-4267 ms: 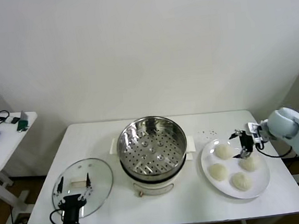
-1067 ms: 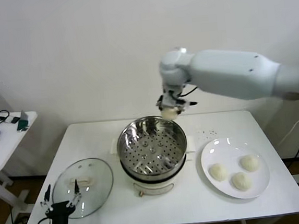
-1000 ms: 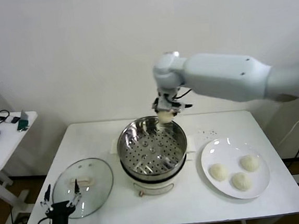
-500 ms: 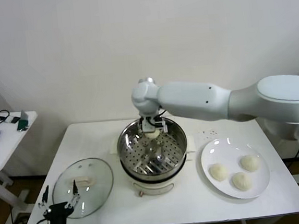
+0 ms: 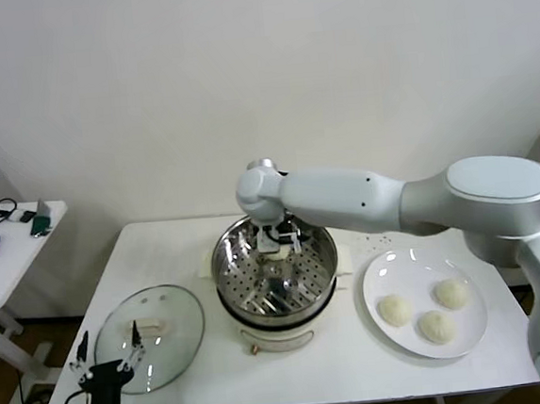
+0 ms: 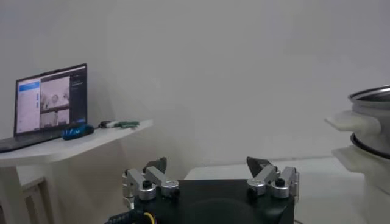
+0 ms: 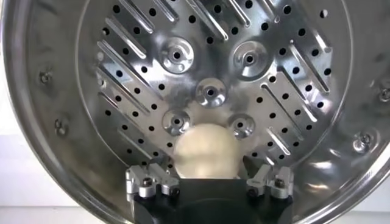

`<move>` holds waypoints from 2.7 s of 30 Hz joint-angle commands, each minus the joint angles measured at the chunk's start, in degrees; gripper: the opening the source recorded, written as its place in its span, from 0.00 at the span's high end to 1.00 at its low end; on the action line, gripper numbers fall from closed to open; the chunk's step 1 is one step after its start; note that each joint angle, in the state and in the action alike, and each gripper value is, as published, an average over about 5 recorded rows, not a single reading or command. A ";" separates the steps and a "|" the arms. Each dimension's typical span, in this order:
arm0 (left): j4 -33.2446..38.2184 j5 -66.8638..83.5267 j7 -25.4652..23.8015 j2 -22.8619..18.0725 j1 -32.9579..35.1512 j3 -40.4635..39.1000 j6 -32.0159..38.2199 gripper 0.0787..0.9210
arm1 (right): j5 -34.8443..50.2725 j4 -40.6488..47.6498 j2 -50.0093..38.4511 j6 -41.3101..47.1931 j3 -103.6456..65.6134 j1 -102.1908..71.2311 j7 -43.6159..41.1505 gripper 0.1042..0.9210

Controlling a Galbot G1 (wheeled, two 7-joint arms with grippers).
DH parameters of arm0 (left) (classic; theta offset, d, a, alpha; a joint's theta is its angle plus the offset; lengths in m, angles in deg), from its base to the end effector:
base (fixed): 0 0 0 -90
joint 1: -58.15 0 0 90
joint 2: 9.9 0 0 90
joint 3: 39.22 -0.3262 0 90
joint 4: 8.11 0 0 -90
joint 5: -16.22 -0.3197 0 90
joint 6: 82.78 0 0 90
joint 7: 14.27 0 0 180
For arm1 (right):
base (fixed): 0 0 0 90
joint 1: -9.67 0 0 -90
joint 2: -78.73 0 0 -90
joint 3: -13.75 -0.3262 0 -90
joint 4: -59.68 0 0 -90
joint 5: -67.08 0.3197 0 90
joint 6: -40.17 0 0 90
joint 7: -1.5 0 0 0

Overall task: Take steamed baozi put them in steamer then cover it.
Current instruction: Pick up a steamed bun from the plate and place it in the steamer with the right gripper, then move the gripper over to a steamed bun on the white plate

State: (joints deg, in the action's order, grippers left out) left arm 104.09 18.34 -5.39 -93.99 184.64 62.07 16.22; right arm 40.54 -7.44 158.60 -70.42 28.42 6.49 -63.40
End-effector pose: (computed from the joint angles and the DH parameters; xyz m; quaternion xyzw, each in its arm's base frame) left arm 0.1154 0.0788 -0.3321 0.1334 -0.9871 -0.0821 0.0333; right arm 0.4887 0.2013 -0.1019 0.5683 -0.0116 0.8221 0.0334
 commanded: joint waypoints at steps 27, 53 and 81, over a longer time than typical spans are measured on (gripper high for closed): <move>1.20 -0.04 0.94 -0.31 0.50 -1.68 -0.41 0.12 | 60.50 -14.79 -32.77 36.42 23.16 27.53 14.62 0.12; 1.42 -0.35 0.59 -0.33 2.31 -0.37 -1.32 0.12 | 46.89 -15.24 -43.84 39.23 11.85 -3.72 11.52 0.12; 0.13 -0.05 0.92 -0.61 2.64 -0.02 -0.60 0.12 | 43.49 -7.97 -38.05 39.13 5.26 -12.43 11.97 0.12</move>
State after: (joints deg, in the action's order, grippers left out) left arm 104.04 18.14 -4.48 -94.56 187.23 62.09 15.75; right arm 84.53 -15.84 120.48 -31.39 34.44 -4.52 -51.39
